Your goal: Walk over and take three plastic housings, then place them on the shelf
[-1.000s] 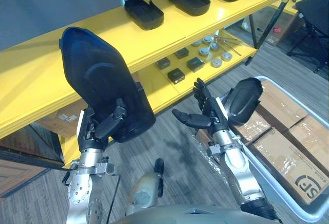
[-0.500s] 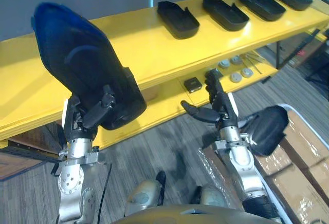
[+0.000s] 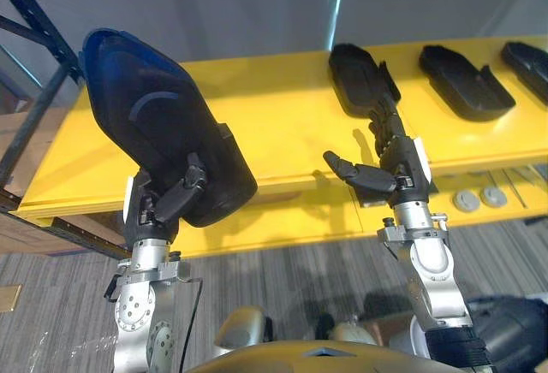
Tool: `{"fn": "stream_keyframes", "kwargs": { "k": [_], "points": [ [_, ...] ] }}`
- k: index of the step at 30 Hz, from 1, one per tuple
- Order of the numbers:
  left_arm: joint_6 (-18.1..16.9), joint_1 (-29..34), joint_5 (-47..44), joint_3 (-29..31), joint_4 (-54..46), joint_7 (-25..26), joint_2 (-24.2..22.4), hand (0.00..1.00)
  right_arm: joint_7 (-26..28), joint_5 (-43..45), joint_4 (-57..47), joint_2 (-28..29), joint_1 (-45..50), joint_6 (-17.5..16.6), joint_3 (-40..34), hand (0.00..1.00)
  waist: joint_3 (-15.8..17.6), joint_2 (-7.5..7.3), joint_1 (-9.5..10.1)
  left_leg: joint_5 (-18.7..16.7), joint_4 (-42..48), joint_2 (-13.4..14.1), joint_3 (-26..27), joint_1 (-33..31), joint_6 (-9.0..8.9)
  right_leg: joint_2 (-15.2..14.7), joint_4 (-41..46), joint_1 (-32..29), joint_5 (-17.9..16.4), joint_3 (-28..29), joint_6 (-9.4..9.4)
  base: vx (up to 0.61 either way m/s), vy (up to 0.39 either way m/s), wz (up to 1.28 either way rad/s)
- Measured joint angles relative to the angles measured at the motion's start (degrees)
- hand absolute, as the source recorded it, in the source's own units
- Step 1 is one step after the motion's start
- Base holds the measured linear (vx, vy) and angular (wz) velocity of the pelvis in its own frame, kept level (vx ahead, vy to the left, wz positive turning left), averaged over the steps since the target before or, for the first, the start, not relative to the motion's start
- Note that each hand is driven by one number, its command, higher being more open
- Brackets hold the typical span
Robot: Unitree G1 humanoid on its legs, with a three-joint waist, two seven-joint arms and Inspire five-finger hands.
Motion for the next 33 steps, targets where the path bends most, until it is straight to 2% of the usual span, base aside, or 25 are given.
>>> {"fn": "stream_keyframes", "kwargs": {
  "k": [2,3,4,5,6,7,8,9,11,13,18,20,25,29,33],
  "points": [
    [-0.12,-0.69,0.55,-2.08,0.01,-0.03,0.08,0.00,-2.07,-2.15,-5.11,-0.64,-0.25,-3.35,-1.73,1.00,-0.30,0.20,-0.08,1.15,-10.50,4.27,1.89,-0.50,0.12,-2.73,-1.05,0.96,-0.29,-0.33,1.94,0.12,0.129,0.20],
    [-0.12,-1.01,0.64,-2.59,0.03,-0.04,0.21,0.00,-2.33,-2.10,-6.45,-0.81,-0.48,-4.33,-2.23,1.00,-0.61,0.68,-0.60,2.45,-13.31,4.80,1.46,-0.75,-0.36,-3.50,-1.13,0.87,-0.26,-0.33,2.73,0.13,0.252,0.20],
    [-0.11,-1.60,0.94,-3.11,0.08,-0.30,0.36,0.00,-2.47,-2.08,-8.63,-1.67,-1.07,-6.07,-3.20,1.00,-1.26,1.69,-1.36,6.63,-19.32,5.51,0.42,-0.21,-1.30,-4.74,-0.89,0.32,-0.30,-0.22,4.73,0.13,0.340,-0.01],
    [-0.10,-2.26,1.23,-3.21,0.14,-0.79,0.35,0.00,-2.44,-2.01,-10.22,-3.41,-1.27,-6.94,-4.52,1.00,-2.33,3.47,-1.45,12.81,-24.48,5.98,-0.54,1.52,-1.53,-5.42,-0.53,-0.13,-0.64,0.35,6.90,0.18,0.511,-0.04],
    [0.06,-3.46,1.14,-3.05,0.38,-1.23,1.40,0.00,-2.40,-1.81,-10.50,-3.55,-1.13,-7.29,-5.74,1.00,-2.82,3.17,-2.39,14.93,-26.86,4.08,0.32,3.33,-4.98,-7.52,-0.53,0.22,-0.67,1.08,8.54,0.19,0.568,-0.22],
    [0.42,-4.31,0.53,-2.48,-0.34,-1.15,3.79,0.00,-2.51,-0.90,-10.64,-2.55,-0.54,-7.04,-6.30,1.00,-3.08,-0.08,-2.84,15.25,-29.85,0.74,2.27,5.10,-3.86,-10.87,-1.42,-0.02,-0.01,1.51,9.00,0.18,0.492,-0.10],
    [1.67,-5.97,0.32,-1.98,-0.42,-1.31,5.84,0.00,-2.44,-0.82,-10.71,-1.36,0.12,-6.41,-6.85,1.00,-3.36,-2.40,-3.23,15.67,-31.20,-1.16,2.97,5.31,-2.85,-12.51,-2.98,0.20,1.51,1.42,9.34,0.12,0.333,-0.14],
    [2.54,-6.42,0.33,-1.61,-0.42,-1.44,6.17,0.00,-2.31,-0.78,-10.73,-1.03,0.18,-6.01,-6.93,1.00,-3.44,-2.82,-3.37,15.84,-31.67,-1.55,3.06,5.42,-2.59,-12.77,-3.25,0.21,2.37,1.08,9.43,0.07,0.194,-0.01],
    [6.46,-6.90,0.33,-0.68,-0.42,-2.32,6.22,0.00,-1.58,0.42,-11.02,0.78,1.07,-4.81,-7.05,1.00,-3.36,-3.01,-4.03,16.54,-34.17,-2.46,3.40,7.13,-1.91,-12.92,-3.71,0.54,4.75,-0.87,9.35,0.02,0.114,-0.06],
    [12.17,-7.15,0.67,-0.51,-0.43,-4.34,6.42,0.00,-0.99,0.40,-11.02,2.22,3.20,-3.48,-7.63,1.00,-3.35,-2.76,-4.36,17.39,-36.58,-2.57,3.95,8.30,-2.13,-12.85,-3.92,0.92,4.63,-1.64,9.23,0.00,0.008,-0.08],
    [17.66,-9.41,0.74,-1.62,2.42,-4.33,6.76,0.00,-0.10,1.12,-10.89,2.20,4.27,-0.94,-7.72,1.00,-3.54,-1.52,-5.80,21.74,-43.04,-1.96,4.68,9.74,-2.97,-11.57,-5.53,-0.01,4.17,-2.18,10.01,-0.05,-0.056,-0.06],
    [19.90,-13.84,-0.43,-2.63,6.66,-3.15,7.03,0.00,0.70,2.77,-10.74,2.16,4.31,0.39,-7.39,1.00,-3.84,-1.02,-5.85,23.96,-47.25,-1.17,5.69,12.49,-3.47,-10.42,-5.55,0.21,4.18,-1.42,10.00,-0.06,-0.051,-0.19],
    [21.11,-22.82,-0.29,-4.95,13.20,0.58,9.72,0.00,1.69,3.04,-10.67,1.04,3.89,0.89,-3.31,1.00,-3.96,-1.37,-7.06,24.58,-47.65,-0.13,6.39,12.69,-3.81,-9.42,-5.60,-0.14,4.15,-0.89,9.90,-0.06,-0.023,-0.10],
    [20.84,-30.60,-0.43,-5.27,21.96,6.22,11.70,0.00,5.01,4.11,-10.02,-0.59,3.46,2.15,1.53,1.00,-4.01,-1.50,-7.39,24.96,-47.68,0.43,8.31,13.01,-3.89,-8.82,-5.66,-1.26,5.10,1.32,9.73,-0.04,0.012,-0.22],
    [20.76,-33.99,-0.52,-5.03,25.36,8.48,13.14,0.00,7.16,5.99,-7.69,-0.64,1.97,2.59,2.15,1.00,-4.06,-1.57,-7.96,25.25,-47.69,0.74,8.63,12.99,-3.99,-8.53,-5.61,-1.67,5.28,1.75,9.67,-0.03,-0.008,-0.08]
  ]
}}
